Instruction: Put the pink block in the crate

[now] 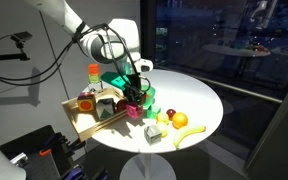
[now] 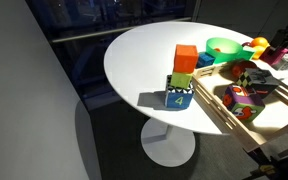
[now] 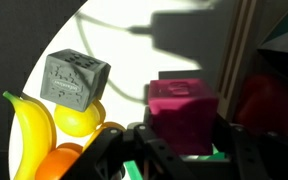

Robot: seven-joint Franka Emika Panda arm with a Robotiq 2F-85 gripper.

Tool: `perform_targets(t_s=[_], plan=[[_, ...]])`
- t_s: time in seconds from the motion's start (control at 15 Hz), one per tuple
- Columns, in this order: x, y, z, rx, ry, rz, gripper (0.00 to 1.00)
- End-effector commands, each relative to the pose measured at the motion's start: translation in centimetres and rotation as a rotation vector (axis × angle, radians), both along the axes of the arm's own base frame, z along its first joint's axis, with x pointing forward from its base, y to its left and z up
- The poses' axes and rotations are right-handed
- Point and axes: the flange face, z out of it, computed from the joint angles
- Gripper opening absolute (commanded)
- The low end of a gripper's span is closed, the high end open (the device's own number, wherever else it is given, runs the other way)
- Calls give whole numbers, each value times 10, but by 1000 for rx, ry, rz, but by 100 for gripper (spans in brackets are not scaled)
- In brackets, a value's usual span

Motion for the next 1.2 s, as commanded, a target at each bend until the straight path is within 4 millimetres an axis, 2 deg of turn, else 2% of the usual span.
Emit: perform_targets(t_s=[0.0, 0.33, 0.67, 1.13], plan=[[-24, 17, 30, 6, -5, 27, 28], [-46, 45, 57, 37, -39, 86, 28], [-55, 85, 75, 65, -85, 155, 28], [-56, 147, 72, 48, -110, 267, 28]])
